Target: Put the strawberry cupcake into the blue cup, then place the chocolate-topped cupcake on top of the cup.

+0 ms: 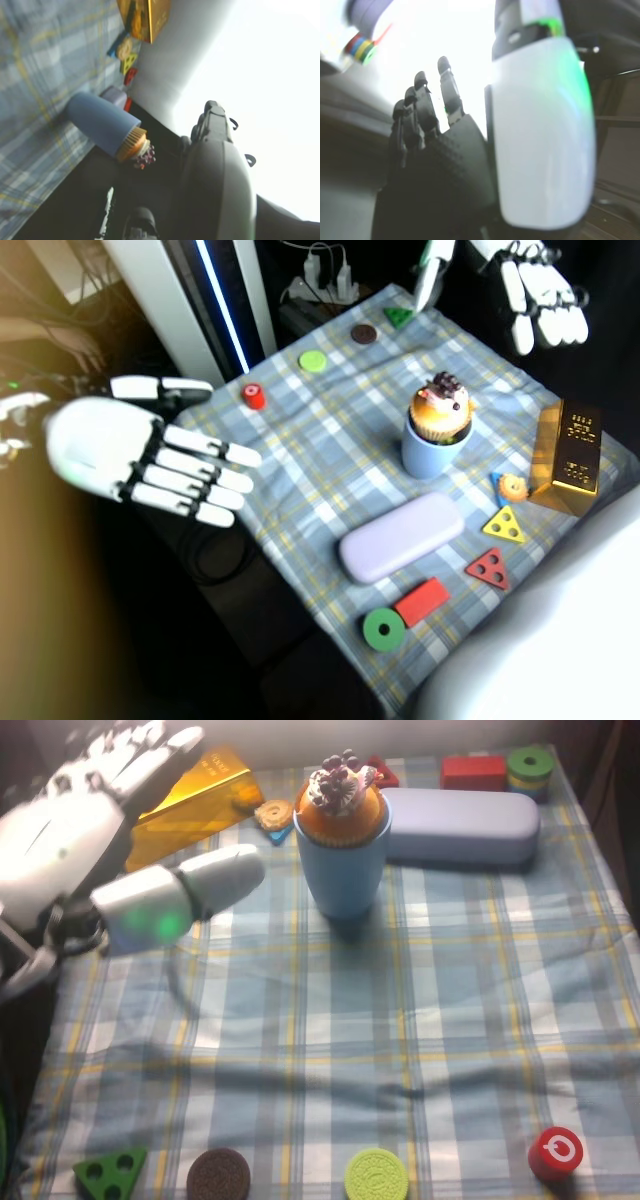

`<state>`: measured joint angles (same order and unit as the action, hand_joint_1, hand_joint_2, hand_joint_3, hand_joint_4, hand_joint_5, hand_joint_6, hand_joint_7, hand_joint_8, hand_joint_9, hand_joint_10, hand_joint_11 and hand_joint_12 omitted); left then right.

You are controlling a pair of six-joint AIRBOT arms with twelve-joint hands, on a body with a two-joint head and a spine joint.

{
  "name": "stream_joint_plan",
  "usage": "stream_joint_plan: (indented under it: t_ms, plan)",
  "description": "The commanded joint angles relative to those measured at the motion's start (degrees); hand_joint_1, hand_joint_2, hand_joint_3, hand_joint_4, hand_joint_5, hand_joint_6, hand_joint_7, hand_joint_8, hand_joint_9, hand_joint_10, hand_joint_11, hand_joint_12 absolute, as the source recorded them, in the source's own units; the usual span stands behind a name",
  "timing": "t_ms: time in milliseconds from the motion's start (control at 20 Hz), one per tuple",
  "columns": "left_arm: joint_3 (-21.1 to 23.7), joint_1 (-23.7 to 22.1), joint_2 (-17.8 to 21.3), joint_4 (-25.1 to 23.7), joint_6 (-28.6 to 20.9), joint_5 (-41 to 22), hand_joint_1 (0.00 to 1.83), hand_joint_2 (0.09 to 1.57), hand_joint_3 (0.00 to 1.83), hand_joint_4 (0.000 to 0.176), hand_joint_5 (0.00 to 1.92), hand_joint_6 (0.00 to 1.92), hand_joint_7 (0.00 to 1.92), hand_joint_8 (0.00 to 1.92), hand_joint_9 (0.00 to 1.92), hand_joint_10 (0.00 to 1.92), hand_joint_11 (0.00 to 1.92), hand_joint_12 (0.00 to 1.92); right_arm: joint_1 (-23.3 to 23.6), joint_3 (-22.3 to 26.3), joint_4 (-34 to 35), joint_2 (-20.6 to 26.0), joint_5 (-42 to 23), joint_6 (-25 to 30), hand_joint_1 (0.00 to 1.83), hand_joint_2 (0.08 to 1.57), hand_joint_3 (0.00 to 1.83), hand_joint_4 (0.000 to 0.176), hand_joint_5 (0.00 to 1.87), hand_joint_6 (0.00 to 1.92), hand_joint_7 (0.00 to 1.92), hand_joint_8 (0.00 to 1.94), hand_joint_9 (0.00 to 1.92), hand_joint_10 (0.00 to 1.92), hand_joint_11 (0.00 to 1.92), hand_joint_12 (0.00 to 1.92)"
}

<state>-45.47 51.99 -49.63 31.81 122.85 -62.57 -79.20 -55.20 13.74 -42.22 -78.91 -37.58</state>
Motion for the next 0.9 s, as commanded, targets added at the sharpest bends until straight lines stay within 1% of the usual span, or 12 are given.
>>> stream_joint_plan:
  t_ms: [0, 50, 100, 150, 200, 250, 300, 450, 600, 650, 750, 850]
  plan:
    - [0.39, 0.38, 0.56, -1.24, -0.14, -9.32, 0.00, 0.99, 0.00, 0.052, 0.03, 0.00, 0.00, 0.00, 0.00, 0.00, 0.00, 0.00, -2.47, 0.34, 4.97, 0.68, -11.67, 0.01, 0.00, 1.01, 0.00, 0.115, 0.07, 0.01, 0.06, 0.00, 0.00, 0.00, 0.00, 0.00]
    - [0.77, 1.52, 0.64, 0.04, -0.14, -10.05, 0.00, 0.99, 0.00, 0.064, 0.04, 0.00, 0.00, 0.00, 0.00, 0.00, 0.00, 0.00, -5.91, 1.06, 7.71, 0.61, -14.36, -0.21, 0.00, 1.01, 0.00, 0.097, 0.07, 0.01, 0.04, 0.00, 0.00, 0.00, 0.00, 0.00]
    - [1.66, 3.03, 0.70, 2.18, -0.14, -11.37, 0.00, 0.96, 0.00, 0.094, 0.02, 0.00, 0.00, 0.00, 0.00, 0.00, 0.00, 0.00, -8.98, 2.76, 10.79, 0.69, -18.29, -1.28, 0.00, 1.02, 0.00, 0.044, 0.06, 0.00, 0.02, 0.00, 0.00, 0.00, 0.00, 0.00]
    - [1.97, 3.51, 0.78, 2.69, -0.14, -12.07, 0.00, 0.96, 0.00, 0.094, 0.02, 0.00, 0.00, 0.00, 0.00, 0.00, 0.00, 0.00, -9.62, 3.04, 11.55, 0.67, -19.08, -1.44, 0.00, 1.02, 0.00, 0.044, 0.06, 0.00, 0.02, 0.00, 0.00, 0.00, 0.00, 0.00]
    - [3.01, 5.65, 1.05, 4.49, -0.14, -14.56, 0.00, 0.95, 0.00, 0.108, 0.03, 0.01, 0.00, 0.00, 0.00, 0.00, 0.00, 0.00, -10.79, 3.74, 13.00, 0.48, -20.60, -1.80, 0.00, 1.03, 0.00, 0.027, 0.05, 0.00, 0.01, 0.00, 0.00, 0.00, 0.00, 0.00]
    - [3.82, 7.22, 1.33, 5.71, -0.13, -16.60, 0.00, 0.93, 0.00, 0.131, 0.03, 0.00, 0.00, 0.00, 0.00, 0.00, 0.00, 0.00, -11.03, 4.11, 13.44, 0.37, -21.10, -1.96, 0.00, 1.03, 0.00, 0.040, 0.06, 0.01, 0.01, 0.00, 0.00, 0.00, 0.00, 0.00]
    - [4.56, 8.71, 1.69, 6.94, -0.12, -18.80, 0.00, 0.93, 0.00, 0.131, 0.03, 0.00, 0.00, 0.00, 0.00, 0.00, 0.00, 0.00, -11.04, 4.30, 13.61, 0.25, -21.27, -1.99, 0.00, 1.03, 0.00, 0.040, 0.06, 0.01, 0.01, 0.00, 0.00, 0.00, 0.00, 0.00]
    - [6.67, 12.59, 1.93, 10.39, -0.12, -24.91, 0.00, 0.98, 0.01, 0.073, 0.06, 0.01, 0.03, 0.01, 0.02, 0.01, 0.05, 0.02, -11.07, 4.65, 13.90, -0.14, -21.47, -2.42, 0.00, 1.02, 0.00, 0.045, 0.05, 0.00, 0.00, 0.00, 0.00, 0.00, 0.00, 0.00]
    - [8.12, 15.10, 1.92, 12.45, -0.12, -28.48, 0.00, 0.98, 0.01, 0.066, 0.07, 0.01, 0.04, 0.01, 0.03, 0.01, 0.05, 0.02, -11.06, 5.08, 14.07, -0.31, -21.90, -3.46, 0.00, 1.03, 0.00, 0.048, 0.05, 0.00, 0.00, 0.00, 0.00, 0.00, 0.00, 0.00]
    - [8.49, 15.83, 1.94, 13.03, -0.12, -29.37, 0.00, 0.97, 0.00, 0.110, 0.08, 0.01, 0.05, 0.01, 0.03, 0.01, 0.06, 0.02, -11.05, 5.21, 14.18, -0.37, -22.01, -3.65, 0.00, 1.04, 0.01, 0.042, 0.05, 0.00, 0.00, 0.00, 0.00, 0.00, 0.00, 0.00]
    - [8.60, 16.17, 1.90, 14.07, -0.12, -30.35, 0.00, 0.99, 0.01, 0.111, 0.10, 0.02, 0.06, 0.01, 0.04, 0.01, 0.07, 0.02, -11.05, 5.29, 14.38, -0.54, -22.02, -3.77, 0.00, 1.05, 0.01, 0.048, 0.05, 0.00, 0.00, 0.00, 0.00, 0.00, 0.00, 0.00]
    - [8.45, 16.17, 1.47, 14.33, -0.12, -30.40, 0.00, 0.99, 0.01, 0.131, 0.08, 0.01, 0.05, 0.00, 0.04, 0.01, 0.07, 0.02, -11.04, 5.28, 14.40, -0.72, -22.02, -3.78, 0.00, 1.02, 0.00, 0.055, 0.05, 0.00, 0.00, 0.00, 0.00, 0.00, 0.00, 0.00]
